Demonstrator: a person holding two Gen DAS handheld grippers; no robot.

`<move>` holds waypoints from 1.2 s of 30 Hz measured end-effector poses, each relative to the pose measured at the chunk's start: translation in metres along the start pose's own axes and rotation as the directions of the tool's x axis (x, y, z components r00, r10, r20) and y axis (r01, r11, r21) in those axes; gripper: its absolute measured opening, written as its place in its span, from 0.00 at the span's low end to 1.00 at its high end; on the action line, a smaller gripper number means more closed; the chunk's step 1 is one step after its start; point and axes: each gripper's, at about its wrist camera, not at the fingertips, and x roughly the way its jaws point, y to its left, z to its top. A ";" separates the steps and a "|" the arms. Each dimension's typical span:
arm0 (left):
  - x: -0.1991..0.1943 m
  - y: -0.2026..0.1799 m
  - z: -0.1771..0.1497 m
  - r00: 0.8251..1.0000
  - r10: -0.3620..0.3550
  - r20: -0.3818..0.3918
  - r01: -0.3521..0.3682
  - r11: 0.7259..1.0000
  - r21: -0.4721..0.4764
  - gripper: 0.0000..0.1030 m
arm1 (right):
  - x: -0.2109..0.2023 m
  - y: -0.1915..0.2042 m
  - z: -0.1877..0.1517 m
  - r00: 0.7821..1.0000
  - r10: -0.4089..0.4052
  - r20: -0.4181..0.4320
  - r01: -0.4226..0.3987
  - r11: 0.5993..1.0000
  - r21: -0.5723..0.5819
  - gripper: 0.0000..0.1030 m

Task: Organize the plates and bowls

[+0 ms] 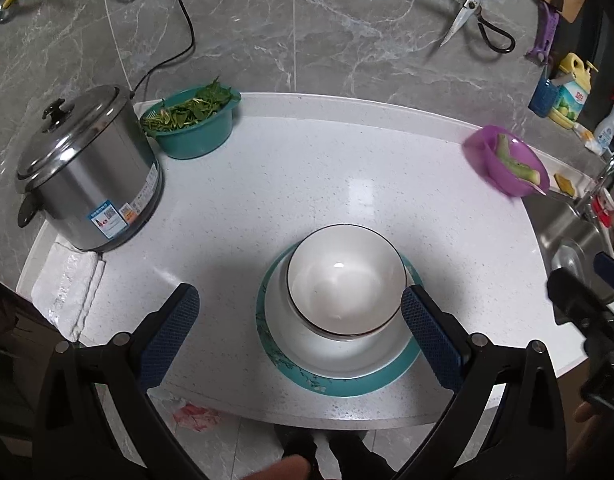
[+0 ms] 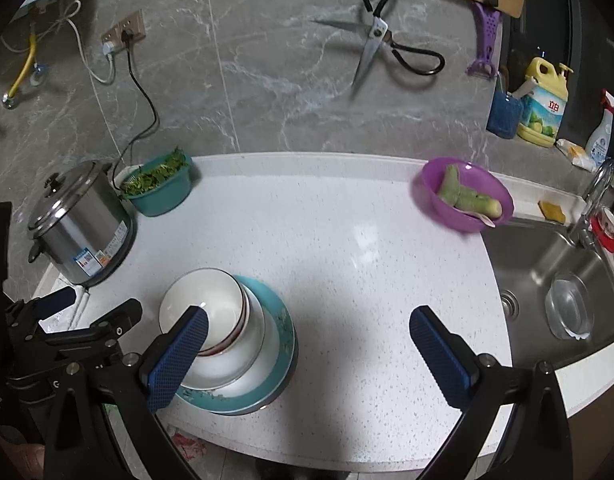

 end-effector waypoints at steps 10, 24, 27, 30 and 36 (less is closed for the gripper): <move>0.003 0.002 0.001 0.999 -0.022 -0.025 0.022 1.000 -0.015 1.00 | 0.017 0.002 -0.001 0.996 -0.047 -0.077 0.046 0.999 -0.007 1.00; 0.000 -0.002 0.001 0.999 -0.011 -0.031 0.010 1.000 -0.026 1.00 | 0.029 0.006 0.003 0.991 -0.076 -0.112 0.074 0.997 -0.023 1.00; 0.001 -0.002 0.002 0.999 -0.011 -0.035 0.010 1.000 -0.029 1.00 | 0.031 0.006 0.002 0.990 -0.076 -0.117 0.074 0.997 -0.022 1.00; 0.002 -0.001 0.002 0.999 -0.011 -0.040 0.009 0.999 -0.037 1.00 | 0.033 0.005 0.001 0.989 -0.077 -0.123 0.075 0.997 -0.019 1.00; 0.005 0.000 0.001 0.998 -0.002 -0.057 -0.001 0.998 -0.059 1.00 | 0.036 0.005 0.002 0.988 -0.086 -0.130 0.085 0.996 -0.012 1.00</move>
